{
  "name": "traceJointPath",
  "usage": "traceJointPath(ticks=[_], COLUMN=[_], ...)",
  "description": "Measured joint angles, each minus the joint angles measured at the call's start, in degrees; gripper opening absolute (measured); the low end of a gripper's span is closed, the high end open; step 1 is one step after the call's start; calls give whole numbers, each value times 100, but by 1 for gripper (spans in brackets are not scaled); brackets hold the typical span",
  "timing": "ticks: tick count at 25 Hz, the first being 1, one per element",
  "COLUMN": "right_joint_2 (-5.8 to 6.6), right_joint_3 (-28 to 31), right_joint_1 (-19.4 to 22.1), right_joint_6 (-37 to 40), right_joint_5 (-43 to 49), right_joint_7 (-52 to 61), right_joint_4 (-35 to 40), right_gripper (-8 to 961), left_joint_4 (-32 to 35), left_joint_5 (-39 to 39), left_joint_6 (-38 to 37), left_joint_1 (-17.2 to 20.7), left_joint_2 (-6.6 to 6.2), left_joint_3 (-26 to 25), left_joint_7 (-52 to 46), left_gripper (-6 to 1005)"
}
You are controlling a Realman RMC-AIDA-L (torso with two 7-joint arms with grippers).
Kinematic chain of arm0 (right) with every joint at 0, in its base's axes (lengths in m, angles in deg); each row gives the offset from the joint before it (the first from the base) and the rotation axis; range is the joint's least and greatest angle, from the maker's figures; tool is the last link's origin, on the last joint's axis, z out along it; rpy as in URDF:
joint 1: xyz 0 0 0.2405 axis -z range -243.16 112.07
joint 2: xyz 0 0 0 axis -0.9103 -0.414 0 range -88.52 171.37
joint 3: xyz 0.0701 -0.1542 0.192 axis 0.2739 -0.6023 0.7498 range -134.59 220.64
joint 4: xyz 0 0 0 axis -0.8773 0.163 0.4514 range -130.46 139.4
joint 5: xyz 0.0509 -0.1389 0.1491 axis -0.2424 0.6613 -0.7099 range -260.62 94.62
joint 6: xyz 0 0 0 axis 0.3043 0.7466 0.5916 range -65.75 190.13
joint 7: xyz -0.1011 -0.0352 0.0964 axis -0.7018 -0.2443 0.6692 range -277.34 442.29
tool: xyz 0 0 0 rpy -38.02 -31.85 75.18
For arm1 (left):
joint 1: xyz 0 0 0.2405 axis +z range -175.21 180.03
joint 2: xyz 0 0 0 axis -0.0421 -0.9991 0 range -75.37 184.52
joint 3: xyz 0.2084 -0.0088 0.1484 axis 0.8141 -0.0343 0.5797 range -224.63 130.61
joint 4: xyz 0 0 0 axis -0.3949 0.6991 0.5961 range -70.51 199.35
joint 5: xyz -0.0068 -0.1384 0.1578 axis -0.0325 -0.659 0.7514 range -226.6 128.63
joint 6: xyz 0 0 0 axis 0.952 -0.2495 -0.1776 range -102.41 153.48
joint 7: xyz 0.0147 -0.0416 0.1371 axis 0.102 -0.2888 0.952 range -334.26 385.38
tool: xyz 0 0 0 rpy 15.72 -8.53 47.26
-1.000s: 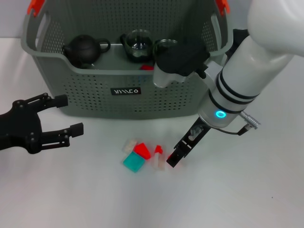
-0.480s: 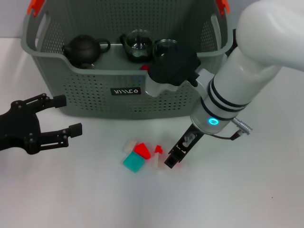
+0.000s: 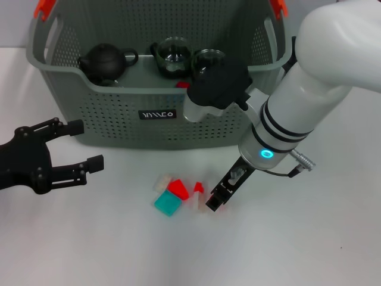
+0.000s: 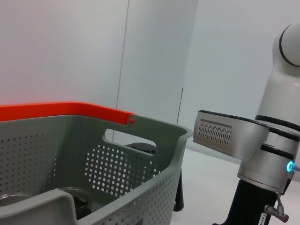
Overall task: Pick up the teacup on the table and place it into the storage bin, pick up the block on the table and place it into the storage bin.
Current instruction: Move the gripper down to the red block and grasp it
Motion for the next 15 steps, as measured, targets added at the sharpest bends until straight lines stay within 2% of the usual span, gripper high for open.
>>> traceJointPath(ticks=[10, 15], right_joint_2=[-4, -2], right_joint_3=[-63, -71], right_joint_1=[-3, -41], right_joint_6=[-1, -27], right_joint_5=[-165, -164], right_joint_7=[12, 12], right_joint_4=[-73, -176], right_gripper=[506, 500], left_joint_4=[-41, -43], left_joint_5=[0, -1], left_joint_6=[17, 17], left_joint_1=[-4, 0], left_joint_2=[-8, -2], left_joint_3=[0, 0], left_joint_7=[9, 15], left_gripper=[887, 888])
